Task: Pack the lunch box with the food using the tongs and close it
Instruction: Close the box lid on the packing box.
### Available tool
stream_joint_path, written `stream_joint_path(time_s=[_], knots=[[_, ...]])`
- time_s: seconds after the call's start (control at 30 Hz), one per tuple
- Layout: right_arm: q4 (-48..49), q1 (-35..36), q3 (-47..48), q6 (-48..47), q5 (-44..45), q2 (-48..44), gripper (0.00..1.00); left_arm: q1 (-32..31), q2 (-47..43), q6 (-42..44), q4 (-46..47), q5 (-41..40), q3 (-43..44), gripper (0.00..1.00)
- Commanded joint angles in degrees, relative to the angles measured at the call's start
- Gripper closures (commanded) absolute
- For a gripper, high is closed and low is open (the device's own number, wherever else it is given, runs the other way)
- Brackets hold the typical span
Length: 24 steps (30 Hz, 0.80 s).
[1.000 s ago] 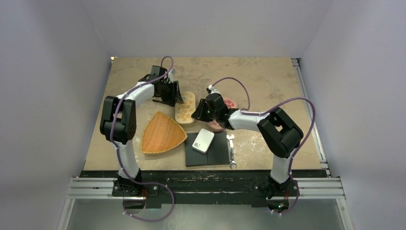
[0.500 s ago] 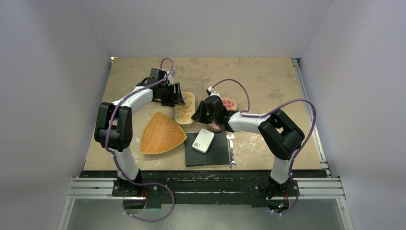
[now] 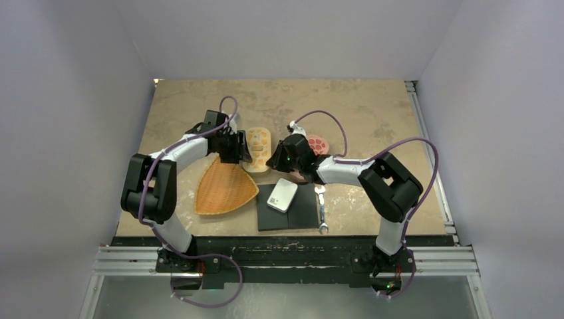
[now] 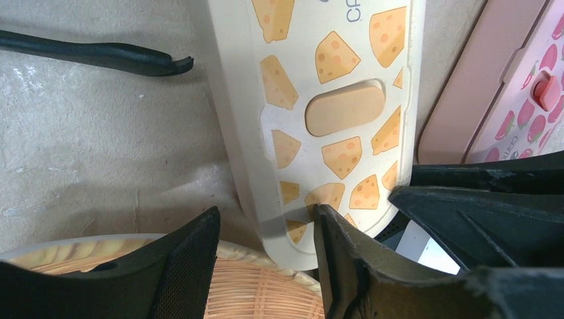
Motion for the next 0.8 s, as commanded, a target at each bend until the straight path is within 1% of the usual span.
stream_joint_path(time_s=[0.0, 0.2, 0.3, 0.37, 0.5, 0.63, 0.77], knots=[[-18.34, 2.46, -3.71, -2.13, -0.23, 5.25, 0.9, -0.63, 0.54, 0.03, 0.4, -1.58, -1.25, 0.49], [-19.69, 2.55, -2.42, -2.78, 0.65, 4.97, 0.89, -0.72, 4.31, 1.75, -2.72, -4.5, -1.47, 0.55], [-20.32, 2.55, -1.9, -2.94, -2.17, 4.21, 0.86, -0.72, 3.48, 1.45, -2.04, -5.21, -1.56, 0.56], [-20.94, 2.47, -0.74, -2.8, -2.43, 3.12, 0.84, -0.72, 3.06, 1.04, -1.42, -4.43, -0.96, 0.56], [-24.51, 2.15, 5.08, -4.58, -1.63, 1.18, 0.76, -0.65, 2.71, 0.7, -1.57, -1.17, 2.73, 0.51], [-27.26, 0.77, 10.45, -6.93, 0.2, -0.45, 0.66, -0.42, 2.15, 1.84, -4.52, -2.94, 9.58, 0.42], [-28.47, -1.11, 15.17, -7.19, 2.17, -1.26, 0.66, 0.39, 3.06, 2.16, -5.44, -3.43, 15.55, 0.39]])
